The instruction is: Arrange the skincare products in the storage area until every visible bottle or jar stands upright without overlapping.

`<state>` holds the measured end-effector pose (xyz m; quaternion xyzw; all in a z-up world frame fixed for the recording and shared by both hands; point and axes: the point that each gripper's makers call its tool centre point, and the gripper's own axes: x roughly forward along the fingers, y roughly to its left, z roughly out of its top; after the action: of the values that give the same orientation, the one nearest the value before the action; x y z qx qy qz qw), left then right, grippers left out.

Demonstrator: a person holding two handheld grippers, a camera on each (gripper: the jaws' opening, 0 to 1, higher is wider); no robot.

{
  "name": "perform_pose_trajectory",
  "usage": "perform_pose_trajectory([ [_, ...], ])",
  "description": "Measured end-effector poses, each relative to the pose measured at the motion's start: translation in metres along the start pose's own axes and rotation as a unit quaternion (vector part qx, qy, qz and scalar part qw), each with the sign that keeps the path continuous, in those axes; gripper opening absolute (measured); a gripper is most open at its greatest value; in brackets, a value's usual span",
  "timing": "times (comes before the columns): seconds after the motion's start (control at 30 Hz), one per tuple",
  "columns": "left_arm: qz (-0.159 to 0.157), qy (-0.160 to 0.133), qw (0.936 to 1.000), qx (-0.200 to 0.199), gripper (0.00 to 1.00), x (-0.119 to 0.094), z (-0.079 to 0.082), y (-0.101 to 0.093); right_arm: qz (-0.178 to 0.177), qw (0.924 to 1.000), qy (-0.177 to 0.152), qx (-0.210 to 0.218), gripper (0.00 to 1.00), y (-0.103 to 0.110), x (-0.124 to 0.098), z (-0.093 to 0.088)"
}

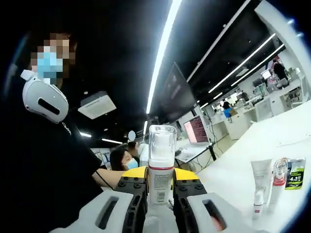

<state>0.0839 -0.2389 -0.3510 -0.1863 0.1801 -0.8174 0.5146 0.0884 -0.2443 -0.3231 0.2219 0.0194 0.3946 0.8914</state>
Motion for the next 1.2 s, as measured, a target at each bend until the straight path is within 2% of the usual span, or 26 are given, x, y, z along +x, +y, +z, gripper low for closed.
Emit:
perform_pose_trajectory([
  [0.17, 0.005, 0.012, 0.9999, 0.004, 0.22, 0.002, -0.004, 0.001, 0.002, 0.9999, 0.009, -0.012, 0.09, -0.001, -0.003, -0.003],
  [0.4, 0.027, 0.027, 0.9991, 0.019, 0.18, 0.004, -0.009, 0.006, -0.007, 0.9994, 0.019, -0.027, 0.09, -0.01, -0.006, -0.002],
  [0.47, 0.047, 0.039, 0.9978, 0.025, 0.19, 0.002, -0.013, 0.012, -0.012, 0.9993, 0.02, -0.03, 0.09, -0.013, -0.008, -0.001],
  [0.57, 0.065, 0.035, 0.9968, 0.031, 0.22, 0.0, -0.014, 0.016, -0.017, 0.9988, 0.025, -0.04, 0.09, -0.016, -0.011, -0.003],
  [0.67, 0.095, 0.036, 0.9938, 0.044, 0.27, -0.004, -0.016, 0.023, -0.024, 0.9982, 0.033, -0.043, 0.09, -0.022, -0.017, -0.007],
  [0.77, 0.108, 0.041, 0.9919, 0.053, 0.31, -0.005, -0.018, 0.025, -0.029, 0.9977, 0.038, -0.047, 0.09, -0.026, -0.021, -0.01],
  [0.93, 0.134, 0.048, 0.9871, 0.073, 0.45, -0.008, -0.02, 0.033, -0.045, 0.997, 0.041, -0.046, 0.09, -0.039, -0.028, -0.015],
  [1.03, 0.173, 0.047, 0.9796, 0.091, 0.55, -0.013, -0.018, 0.044, -0.052, 0.9965, 0.046, -0.046, 0.09, -0.046, -0.032, -0.018],
  [1.1, 0.184, 0.044, 0.9769, 0.1, 0.63, -0.016, -0.017, 0.046, -0.054, 0.9962, 0.049, -0.048, 0.09, -0.051, -0.034, -0.02],
  [1.2, 0.205, 0.046, 0.9721, 0.105, 0.7, -0.022, -0.017, 0.052, -0.06, 0.9952, 0.059, -0.05, 0.09, -0.061, -0.038, -0.023],
])
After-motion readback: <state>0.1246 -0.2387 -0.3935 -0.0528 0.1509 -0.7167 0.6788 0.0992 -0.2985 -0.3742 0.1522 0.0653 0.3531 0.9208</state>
